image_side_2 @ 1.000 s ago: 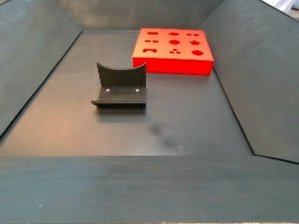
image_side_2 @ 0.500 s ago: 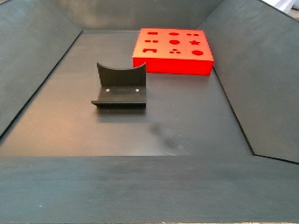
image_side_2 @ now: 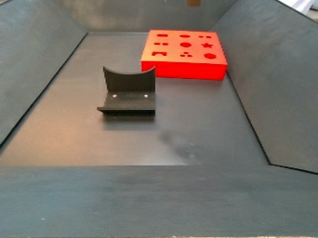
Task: Pick up the hexagon object. Move up. Place the hexagon object on the fixture. Regrasp the hexagon object. Move to above the board. Insert the hexagon object.
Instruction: Insert the hexagon object.
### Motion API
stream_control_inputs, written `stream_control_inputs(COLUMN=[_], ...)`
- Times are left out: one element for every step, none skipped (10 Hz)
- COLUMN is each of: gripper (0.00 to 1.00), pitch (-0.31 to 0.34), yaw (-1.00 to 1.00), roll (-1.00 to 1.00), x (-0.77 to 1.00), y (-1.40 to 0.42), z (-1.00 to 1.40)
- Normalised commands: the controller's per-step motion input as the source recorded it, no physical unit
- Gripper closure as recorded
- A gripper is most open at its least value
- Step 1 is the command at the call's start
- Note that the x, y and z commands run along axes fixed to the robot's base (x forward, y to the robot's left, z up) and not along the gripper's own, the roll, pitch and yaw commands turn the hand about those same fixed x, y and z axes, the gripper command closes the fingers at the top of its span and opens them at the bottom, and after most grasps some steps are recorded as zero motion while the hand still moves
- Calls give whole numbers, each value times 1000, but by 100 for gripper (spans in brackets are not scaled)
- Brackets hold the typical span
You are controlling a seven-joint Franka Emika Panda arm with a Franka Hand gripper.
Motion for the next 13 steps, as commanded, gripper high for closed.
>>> stream_control_inputs(gripper=[100, 100, 100, 100, 100, 100, 100, 100, 100, 100, 100, 100, 100], pitch=[-326, -339, -260, -33, -307, -394, -363, -164, -10, -24, -73, -81, -93], yaw=[-57, -57, 0, 0, -126, -186, -234, -149, 0, 0, 0, 0, 0], roll=[-211, -216, -199, -4, -101, -130, -86, -37, -11, -23, -30, -53, -99], x=[-677, -651, -331, -14, -449, -640, -680, -257, 0, 0, 0, 0, 0], y=[474, 469, 171, 0, 91, 131, 43, 0, 0, 0, 0, 11, 51], z=[-469, -446, -223, 0, -226, -380, -494, -120, -17, -6, -49, -57, -80])
